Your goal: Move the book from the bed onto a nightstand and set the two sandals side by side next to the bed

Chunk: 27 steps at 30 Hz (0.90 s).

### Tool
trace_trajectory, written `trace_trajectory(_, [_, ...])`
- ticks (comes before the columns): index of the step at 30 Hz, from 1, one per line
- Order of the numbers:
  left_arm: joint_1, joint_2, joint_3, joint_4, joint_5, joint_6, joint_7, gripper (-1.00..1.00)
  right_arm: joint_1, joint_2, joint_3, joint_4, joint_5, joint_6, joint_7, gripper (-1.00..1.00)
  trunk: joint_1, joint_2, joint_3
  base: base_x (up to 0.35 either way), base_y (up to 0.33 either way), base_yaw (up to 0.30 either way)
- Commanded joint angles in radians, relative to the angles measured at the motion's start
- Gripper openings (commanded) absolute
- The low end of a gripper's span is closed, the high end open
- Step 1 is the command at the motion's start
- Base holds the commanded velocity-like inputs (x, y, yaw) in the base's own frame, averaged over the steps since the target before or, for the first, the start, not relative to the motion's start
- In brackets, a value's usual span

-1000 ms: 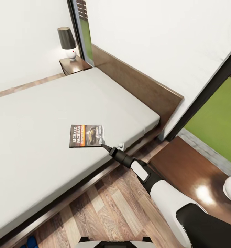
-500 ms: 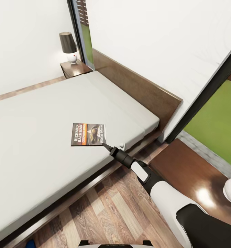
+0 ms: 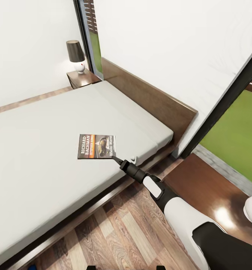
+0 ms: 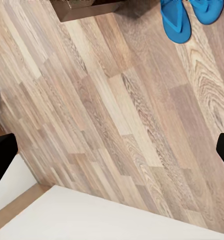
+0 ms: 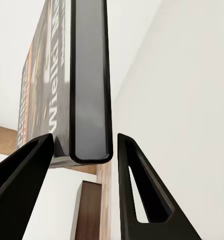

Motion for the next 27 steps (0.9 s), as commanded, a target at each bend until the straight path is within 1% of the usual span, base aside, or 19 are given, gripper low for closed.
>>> trace_trajectory(1, [0.0,0.0,-0.008,0.0,0.011,-0.004,0.002,1.0,-0.001,0.0,0.001,0.001,-0.011,0.009,0.003,-1.0,0.001,-0.001,0.0,0.0,0.0,0.0])
trace_trajectory(19, [0.0,-0.002,-0.008,0.001,0.011,-0.002,0.002,1.0,0.0,0.0,0.002,0.003,-0.01,0.009,0.002,-1.0,0.001,-0.001,0.029,0.0,0.0,0.0])
trace_trajectory(27, [0.001,-0.003,-0.007,0.003,0.01,-0.001,-0.034,1.0,0.0,0.0,0.002,0.004,-0.01,0.009,-0.001,-1.0,0.001,-0.001,0.042,0.0,0.0,0.0])
